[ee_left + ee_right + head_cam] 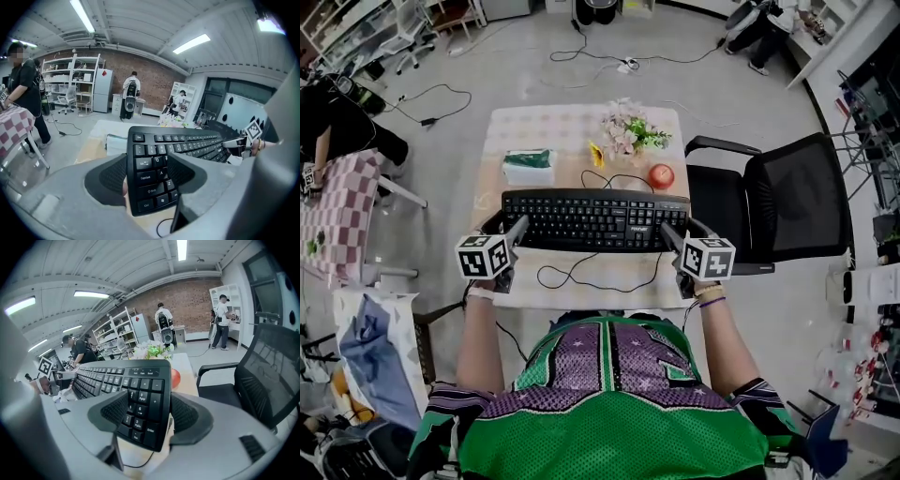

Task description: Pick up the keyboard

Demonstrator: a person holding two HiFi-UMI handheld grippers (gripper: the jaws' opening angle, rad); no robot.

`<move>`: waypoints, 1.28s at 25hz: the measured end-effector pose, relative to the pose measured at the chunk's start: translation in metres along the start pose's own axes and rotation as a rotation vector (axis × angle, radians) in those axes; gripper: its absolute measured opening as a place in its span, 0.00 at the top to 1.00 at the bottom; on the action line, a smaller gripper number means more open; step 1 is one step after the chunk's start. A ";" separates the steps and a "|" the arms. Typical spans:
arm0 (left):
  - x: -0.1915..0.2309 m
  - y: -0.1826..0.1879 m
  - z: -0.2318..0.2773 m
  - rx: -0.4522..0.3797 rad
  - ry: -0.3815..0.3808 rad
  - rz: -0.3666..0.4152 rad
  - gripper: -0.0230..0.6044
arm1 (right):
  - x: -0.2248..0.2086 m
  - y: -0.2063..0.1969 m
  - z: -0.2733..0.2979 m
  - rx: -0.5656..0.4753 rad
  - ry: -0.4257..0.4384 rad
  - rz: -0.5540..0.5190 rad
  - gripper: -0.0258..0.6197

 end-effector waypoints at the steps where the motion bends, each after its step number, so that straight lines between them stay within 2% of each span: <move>1: -0.001 0.005 -0.004 -0.010 -0.004 0.004 0.53 | 0.003 0.003 -0.005 -0.010 -0.001 -0.002 0.54; 7: -0.014 0.043 -0.028 -0.096 0.000 0.065 0.53 | 0.017 0.029 -0.031 -0.083 -0.005 -0.016 0.54; 16: -0.035 0.099 -0.070 -0.233 -0.009 0.117 0.53 | 0.040 0.081 -0.076 -0.225 0.000 -0.076 0.54; 18: -0.037 0.112 -0.077 -0.264 -0.010 0.118 0.53 | 0.044 0.095 -0.082 -0.259 0.002 -0.096 0.54; 23: -0.035 0.132 -0.092 -0.326 -0.042 0.056 0.53 | 0.059 0.127 -0.095 -0.333 0.007 -0.163 0.54; 32: -0.057 0.179 -0.119 -0.456 -0.016 0.129 0.53 | 0.067 0.171 -0.123 -0.463 0.031 -0.204 0.54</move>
Point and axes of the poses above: the fingertips, and each gripper's own axes: z forward along the fingers, x to its left, y out of its top, the point moved 3 cm from there along -z, backward along the fingers, and after that the axes turned 10 degrees about -x, right-handed, at the moved point
